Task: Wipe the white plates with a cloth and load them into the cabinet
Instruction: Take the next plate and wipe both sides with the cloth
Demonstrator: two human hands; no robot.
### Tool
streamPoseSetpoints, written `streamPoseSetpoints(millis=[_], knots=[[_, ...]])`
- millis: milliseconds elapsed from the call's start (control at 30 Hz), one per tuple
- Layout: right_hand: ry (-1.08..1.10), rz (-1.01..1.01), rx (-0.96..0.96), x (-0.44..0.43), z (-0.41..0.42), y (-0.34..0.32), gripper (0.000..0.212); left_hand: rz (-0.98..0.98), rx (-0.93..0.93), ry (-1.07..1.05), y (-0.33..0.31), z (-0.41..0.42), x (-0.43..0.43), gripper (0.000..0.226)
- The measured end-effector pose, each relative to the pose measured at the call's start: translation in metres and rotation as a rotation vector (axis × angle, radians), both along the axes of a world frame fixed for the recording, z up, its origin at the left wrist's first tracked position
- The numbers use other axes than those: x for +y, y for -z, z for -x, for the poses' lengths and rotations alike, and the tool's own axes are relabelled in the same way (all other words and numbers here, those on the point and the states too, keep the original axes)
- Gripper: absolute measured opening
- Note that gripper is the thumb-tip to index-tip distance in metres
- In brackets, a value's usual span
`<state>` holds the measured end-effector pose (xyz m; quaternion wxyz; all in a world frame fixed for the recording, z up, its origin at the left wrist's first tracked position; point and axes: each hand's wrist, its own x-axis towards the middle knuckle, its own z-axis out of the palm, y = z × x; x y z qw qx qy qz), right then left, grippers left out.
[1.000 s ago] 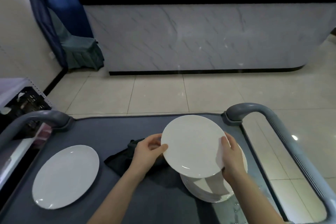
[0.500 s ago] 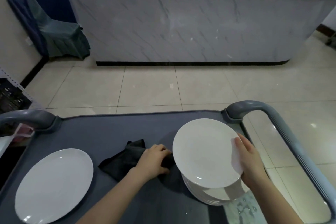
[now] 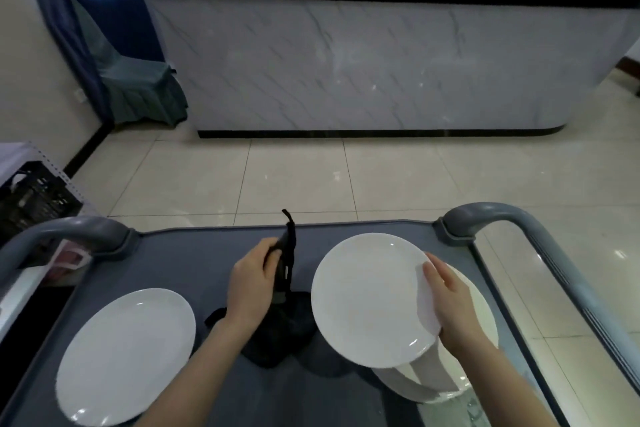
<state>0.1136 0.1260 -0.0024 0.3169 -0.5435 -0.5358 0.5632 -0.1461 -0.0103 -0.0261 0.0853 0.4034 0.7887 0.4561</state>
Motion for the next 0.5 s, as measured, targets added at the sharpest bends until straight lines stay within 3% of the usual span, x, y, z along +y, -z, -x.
streamPoseSetpoints(millis=[100, 300, 367, 500], knots=[[-0.086, -0.05, -0.012, -0.006, 0.021, -0.007, 0.032, -0.115, 0.017, 0.0, -0.032, 0.002, -0.002, 0.022], [-0.211, -0.145, 0.014, -0.02, 0.056, -0.01, 0.025, -0.239, 0.082, 0.218, -0.085, -0.033, 0.002, 0.026], [-0.208, -0.145, 0.041, -0.024, 0.064, -0.011, 0.024, -0.169, 0.035, 0.295, -0.094, -0.045, 0.006, 0.034], [-0.153, -0.08, 0.08, -0.025, 0.07, -0.011, 0.03, 0.209, -0.197, 0.55, -0.088, -0.05, 0.006, 0.041]])
